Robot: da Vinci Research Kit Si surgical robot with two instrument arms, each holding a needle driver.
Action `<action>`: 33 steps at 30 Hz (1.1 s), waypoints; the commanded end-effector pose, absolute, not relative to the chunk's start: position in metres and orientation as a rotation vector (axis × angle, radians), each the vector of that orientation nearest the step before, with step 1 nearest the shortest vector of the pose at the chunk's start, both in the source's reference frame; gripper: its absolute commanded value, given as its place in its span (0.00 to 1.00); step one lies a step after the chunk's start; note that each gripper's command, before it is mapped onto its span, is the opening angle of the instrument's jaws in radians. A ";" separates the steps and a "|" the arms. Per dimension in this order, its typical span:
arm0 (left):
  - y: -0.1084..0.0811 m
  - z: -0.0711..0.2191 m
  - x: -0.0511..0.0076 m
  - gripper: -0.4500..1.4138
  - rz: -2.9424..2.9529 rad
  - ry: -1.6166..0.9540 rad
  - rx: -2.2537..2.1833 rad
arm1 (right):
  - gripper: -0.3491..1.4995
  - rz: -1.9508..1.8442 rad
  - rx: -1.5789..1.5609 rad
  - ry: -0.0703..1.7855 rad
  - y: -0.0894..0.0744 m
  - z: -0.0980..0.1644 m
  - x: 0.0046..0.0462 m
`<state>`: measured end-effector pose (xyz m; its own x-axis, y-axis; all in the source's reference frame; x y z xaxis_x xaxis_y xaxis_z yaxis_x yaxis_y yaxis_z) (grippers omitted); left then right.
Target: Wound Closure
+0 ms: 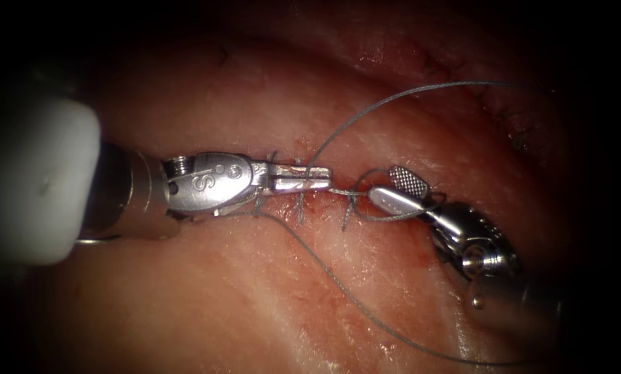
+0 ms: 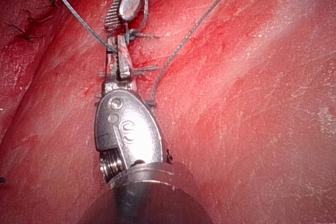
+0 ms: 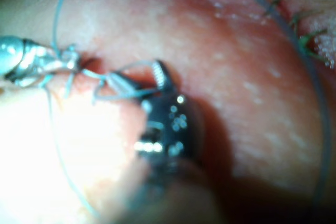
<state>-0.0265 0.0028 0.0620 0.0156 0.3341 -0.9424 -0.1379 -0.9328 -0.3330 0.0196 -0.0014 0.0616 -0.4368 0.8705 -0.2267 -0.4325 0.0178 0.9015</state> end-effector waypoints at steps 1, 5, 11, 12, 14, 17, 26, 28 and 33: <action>0.002 0.062 -0.0270 0.00 1.984 -0.203 -1.964 | 0.65 1.670 0.535 1.263 -0.001 0.062 0.0202; 0.001 0.061 -0.0274 0.00 1.985 -0.213 -1.972 | 0.65 1.777 0.627 1.246 0.000 0.062 0.0200; -0.001 0.060 -0.0279 0.00 1.984 -0.222 -1.978 | 0.60 1.866 0.764 1.105 0.001 0.061 0.0200; -0.001 0.059 -0.0280 0.00 1.984 -0.222 -1.978 | 0.60 1.860 0.774 1.094 0.001 0.061 0.0200; -0.001 0.059 -0.0281 0.00 1.989 -0.228 -1.977 | 0.59 1.857 0.811 1.065 0.001 0.061 0.0201; -0.001 0.059 -0.0283 0.00 1.988 -0.229 -1.976 | 0.58 1.844 0.853 1.029 0.001 0.060 0.0205; -0.001 0.058 -0.0287 0.00 1.982 -0.238 -1.983 | 0.59 1.776 0.866 0.983 0.001 0.060 0.0235; -0.001 0.058 -0.0287 0.00 1.982 -0.238 -1.983 | 0.59 1.774 0.848 0.984 0.001 0.060 0.0244; -0.001 0.058 -0.0287 0.00 1.983 -0.238 -1.984 | 0.53 1.778 0.817 0.983 0.002 0.061 0.0257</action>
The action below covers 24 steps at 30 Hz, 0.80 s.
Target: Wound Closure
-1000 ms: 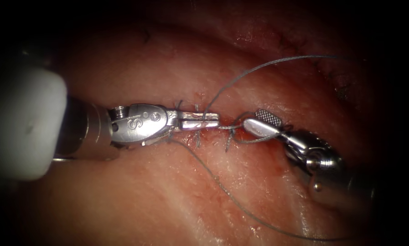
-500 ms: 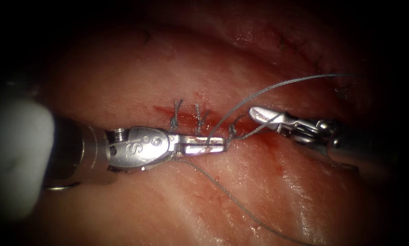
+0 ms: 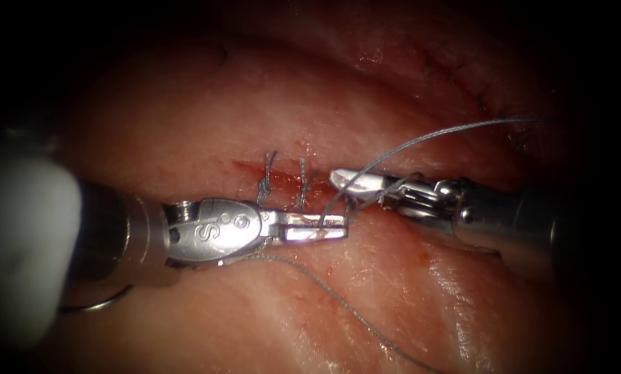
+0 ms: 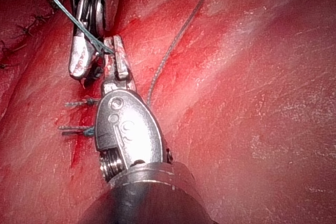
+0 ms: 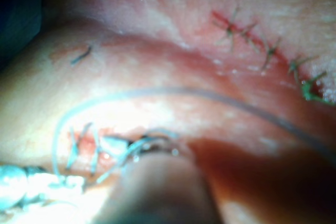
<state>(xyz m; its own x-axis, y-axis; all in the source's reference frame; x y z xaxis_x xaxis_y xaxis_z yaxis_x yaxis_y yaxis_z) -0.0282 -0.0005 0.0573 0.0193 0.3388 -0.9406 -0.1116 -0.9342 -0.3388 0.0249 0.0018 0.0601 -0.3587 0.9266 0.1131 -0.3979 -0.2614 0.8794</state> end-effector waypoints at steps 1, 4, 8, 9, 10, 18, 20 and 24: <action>-0.001 0.058 -0.0287 0.00 1.983 -0.238 -1.984 | 0.51 1.784 0.807 0.983 0.002 0.061 0.0258; -0.001 0.058 -0.0286 0.00 1.984 -0.237 -1.985 | 0.43 1.794 0.788 0.984 0.002 0.061 0.0257; -0.001 0.058 -0.0286 0.00 1.984 -0.237 -1.985 | 0.45 1.776 0.768 0.989 0.002 0.062 0.0255; -0.001 0.058 -0.0286 0.00 1.984 -0.237 -1.985 | 0.48 1.763 0.755 0.992 0.002 0.062 0.0254; -0.001 0.058 -0.0286 0.00 1.984 -0.237 -1.985 | 0.48 1.763 0.755 0.992 0.002 0.062 0.0254; -0.002 0.058 -0.0284 0.00 1.984 -0.239 -1.987 | 0.54 1.751 0.700 1.043 0.003 0.062 0.0251; -0.002 0.058 -0.0284 0.00 1.985 -0.239 -1.987 | 0.54 1.760 0.688 1.052 0.003 0.062 0.0251; -0.002 0.058 -0.0284 0.00 1.985 -0.238 -1.987 | 0.54 1.766 0.667 1.063 0.004 0.062 0.0250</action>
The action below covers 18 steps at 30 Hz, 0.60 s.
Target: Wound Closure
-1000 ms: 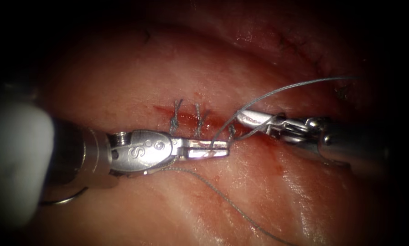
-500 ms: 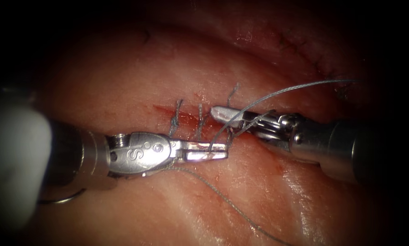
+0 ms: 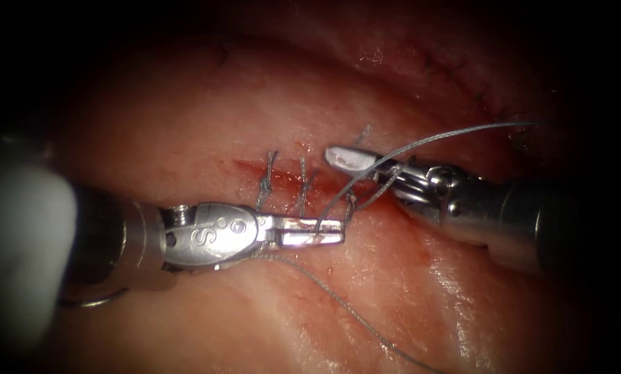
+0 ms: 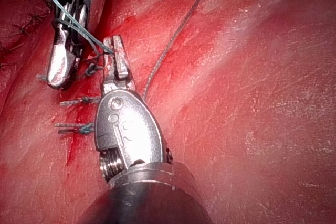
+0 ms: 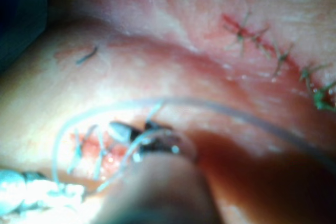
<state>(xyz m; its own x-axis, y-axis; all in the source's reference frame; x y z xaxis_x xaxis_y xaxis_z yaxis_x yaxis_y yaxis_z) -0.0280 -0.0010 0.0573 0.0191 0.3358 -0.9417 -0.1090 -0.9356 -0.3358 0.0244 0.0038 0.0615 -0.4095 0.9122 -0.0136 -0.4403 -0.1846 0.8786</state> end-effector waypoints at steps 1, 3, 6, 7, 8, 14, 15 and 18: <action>-0.002 0.058 -0.0284 0.00 1.985 -0.238 -1.987 | 0.54 1.763 0.660 1.066 0.004 0.062 0.0250; -0.002 0.058 -0.0284 0.00 1.985 -0.238 -1.987 | 0.54 1.771 0.650 1.074 0.004 0.062 0.0248; -0.002 0.058 -0.0285 0.00 1.985 -0.238 -1.987 | 0.53 1.775 0.649 1.080 0.004 0.062 0.0247; -0.002 0.058 -0.0285 0.00 1.985 -0.238 -1.987 | 0.53 1.775 0.648 1.080 0.004 0.062 0.0248; -0.002 0.058 -0.0285 0.00 1.985 -0.238 -1.987 | 0.53 1.776 0.647 1.080 0.004 0.062 0.0249; -0.002 0.058 -0.0284 0.00 1.986 -0.238 -1.988 | 0.46 1.779 0.642 1.081 0.004 0.063 0.0253; -0.002 0.058 -0.0284 0.00 1.986 -0.238 -1.988 | 0.44 1.780 0.640 1.082 0.004 0.063 0.0254; -0.002 0.058 -0.0283 0.00 1.986 -0.239 -1.989 | 0.14 1.724 0.591 1.087 0.004 0.063 0.0258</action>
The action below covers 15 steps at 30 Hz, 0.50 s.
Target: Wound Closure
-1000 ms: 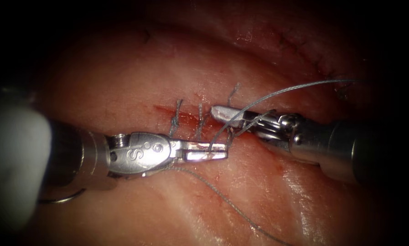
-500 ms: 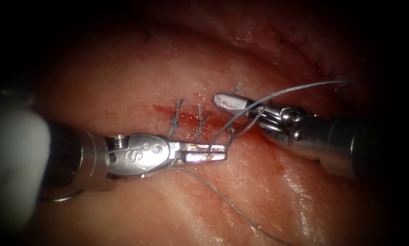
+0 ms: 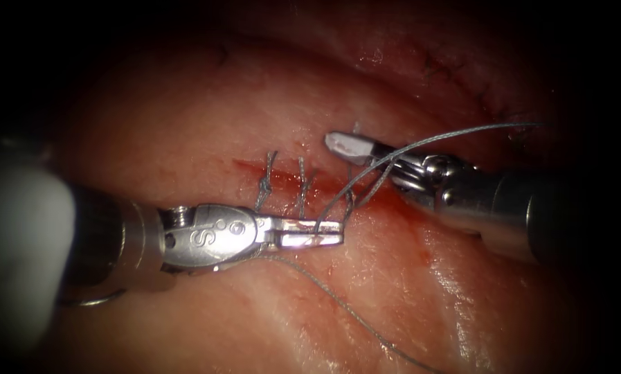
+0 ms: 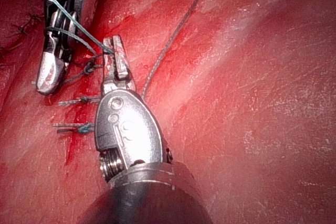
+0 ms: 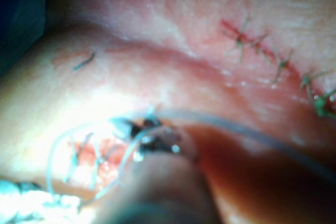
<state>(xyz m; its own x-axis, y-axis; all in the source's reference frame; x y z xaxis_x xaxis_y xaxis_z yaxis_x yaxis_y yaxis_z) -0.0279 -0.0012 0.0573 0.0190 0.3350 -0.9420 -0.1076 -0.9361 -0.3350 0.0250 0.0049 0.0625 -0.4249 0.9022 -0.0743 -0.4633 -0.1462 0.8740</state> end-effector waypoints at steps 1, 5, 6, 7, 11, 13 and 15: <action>-0.002 0.058 -0.0283 0.00 1.986 -0.239 -1.989 | 0.00 1.684 0.569 1.076 0.004 0.063 0.0259; -0.002 0.058 -0.0281 0.00 1.986 -0.240 -1.990 | 0.00 1.662 0.559 1.045 0.004 0.064 0.0257; -0.002 0.058 -0.0281 0.00 1.986 -0.241 -1.990 | 0.00 1.649 0.542 1.035 0.004 0.064 0.0255; -0.002 0.058 -0.0280 0.00 1.986 -0.242 -1.991 | 0.00 1.643 0.527 1.035 0.004 0.064 0.0253; -0.001 0.058 -0.0275 0.00 1.985 -0.244 -1.986 | 0.00 1.618 0.464 1.027 0.003 0.063 0.0242; 0.000 0.058 -0.0270 0.00 1.987 -0.231 -1.957 | 0.00 1.608 0.432 1.044 0.002 0.061 0.0238; 0.001 0.059 -0.0268 0.00 1.988 -0.226 -1.947 | 0.00 1.605 0.426 1.052 0.002 0.061 0.0236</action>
